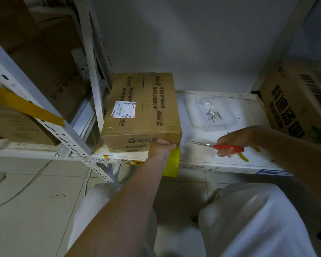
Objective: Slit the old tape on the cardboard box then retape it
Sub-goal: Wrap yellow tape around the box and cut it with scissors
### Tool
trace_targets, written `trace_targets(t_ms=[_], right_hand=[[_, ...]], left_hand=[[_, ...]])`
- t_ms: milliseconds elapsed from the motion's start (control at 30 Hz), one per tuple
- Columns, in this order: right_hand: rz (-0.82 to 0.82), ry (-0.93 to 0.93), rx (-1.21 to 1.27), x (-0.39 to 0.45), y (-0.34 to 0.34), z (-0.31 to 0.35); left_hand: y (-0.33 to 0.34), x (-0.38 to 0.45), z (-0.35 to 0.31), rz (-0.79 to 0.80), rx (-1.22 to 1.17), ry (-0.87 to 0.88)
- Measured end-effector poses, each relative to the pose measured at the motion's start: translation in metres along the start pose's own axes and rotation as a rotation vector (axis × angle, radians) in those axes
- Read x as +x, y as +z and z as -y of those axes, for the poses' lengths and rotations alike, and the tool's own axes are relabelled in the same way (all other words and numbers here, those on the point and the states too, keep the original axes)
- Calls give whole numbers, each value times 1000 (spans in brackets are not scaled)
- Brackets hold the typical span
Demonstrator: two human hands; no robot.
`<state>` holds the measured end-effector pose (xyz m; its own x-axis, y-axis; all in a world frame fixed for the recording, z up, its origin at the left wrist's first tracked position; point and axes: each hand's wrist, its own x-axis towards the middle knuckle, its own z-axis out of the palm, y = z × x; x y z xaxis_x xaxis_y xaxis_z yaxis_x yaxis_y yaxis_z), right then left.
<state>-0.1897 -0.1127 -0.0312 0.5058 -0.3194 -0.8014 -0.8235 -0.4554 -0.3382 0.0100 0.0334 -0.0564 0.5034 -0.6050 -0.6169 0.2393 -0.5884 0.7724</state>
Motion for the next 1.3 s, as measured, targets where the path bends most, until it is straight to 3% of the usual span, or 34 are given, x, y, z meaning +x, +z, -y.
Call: trace_targets(t_ms=[200, 700, 1033, 1200, 1300], right_hand=[[0, -70, -66, 2, 2, 22], [-43, -146, 81, 14, -5, 52], [-230, -201, 163, 16, -2, 55], [-307, -206, 77, 14, 0, 57], [-411, -180, -146, 17, 1, 56]], left_hand=[[-1, -1, 1, -5, 6, 14], [-4, -1, 2, 8, 21, 38], [-2, 6, 5, 5, 13, 32], [-3, 6, 1, 35, 6, 17], [-7, 8, 5, -19, 123, 47]])
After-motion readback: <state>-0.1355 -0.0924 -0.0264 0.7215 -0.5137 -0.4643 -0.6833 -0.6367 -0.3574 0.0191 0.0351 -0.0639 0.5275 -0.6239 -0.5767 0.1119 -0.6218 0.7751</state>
